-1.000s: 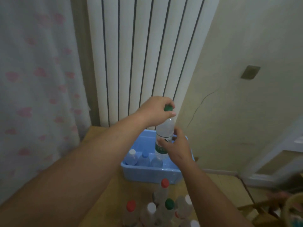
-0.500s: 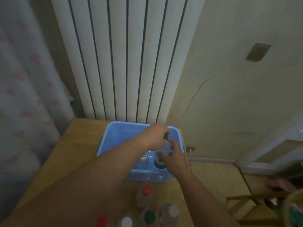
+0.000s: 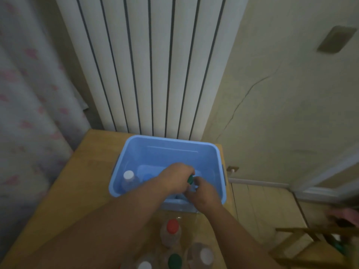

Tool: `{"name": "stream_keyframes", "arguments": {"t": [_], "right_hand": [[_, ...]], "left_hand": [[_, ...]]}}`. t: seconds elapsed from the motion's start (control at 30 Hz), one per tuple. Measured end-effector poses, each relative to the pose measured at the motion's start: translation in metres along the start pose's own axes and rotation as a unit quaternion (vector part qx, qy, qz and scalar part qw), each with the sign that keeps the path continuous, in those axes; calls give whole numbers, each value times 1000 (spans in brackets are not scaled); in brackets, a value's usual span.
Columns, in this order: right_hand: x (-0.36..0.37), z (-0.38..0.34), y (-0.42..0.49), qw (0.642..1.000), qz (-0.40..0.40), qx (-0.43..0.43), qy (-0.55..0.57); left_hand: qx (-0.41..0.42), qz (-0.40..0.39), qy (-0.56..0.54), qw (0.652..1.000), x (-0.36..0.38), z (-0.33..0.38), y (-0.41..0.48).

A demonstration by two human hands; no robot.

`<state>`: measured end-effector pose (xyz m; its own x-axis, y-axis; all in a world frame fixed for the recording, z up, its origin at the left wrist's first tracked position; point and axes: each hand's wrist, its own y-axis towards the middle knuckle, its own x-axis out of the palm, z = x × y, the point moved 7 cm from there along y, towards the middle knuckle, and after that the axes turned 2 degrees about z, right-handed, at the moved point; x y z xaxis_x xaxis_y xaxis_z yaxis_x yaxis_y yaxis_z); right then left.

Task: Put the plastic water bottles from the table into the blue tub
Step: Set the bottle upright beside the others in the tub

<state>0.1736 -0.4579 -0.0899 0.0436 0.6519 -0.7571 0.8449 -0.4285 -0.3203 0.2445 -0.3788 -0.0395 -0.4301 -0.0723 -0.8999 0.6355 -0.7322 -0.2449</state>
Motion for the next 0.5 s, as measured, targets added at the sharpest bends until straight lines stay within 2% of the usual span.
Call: {"name": "stream_keyframes", "arguments": {"t": [0.27,0.5], "right_hand": [[11,3,1,997,-43,12,-70],[-1,9,-7,997,-30,30,-59]], "left_hand": [[-4,-6,41,999,18,1,3],[19,-8,75,997,19,-2,-3]]}}
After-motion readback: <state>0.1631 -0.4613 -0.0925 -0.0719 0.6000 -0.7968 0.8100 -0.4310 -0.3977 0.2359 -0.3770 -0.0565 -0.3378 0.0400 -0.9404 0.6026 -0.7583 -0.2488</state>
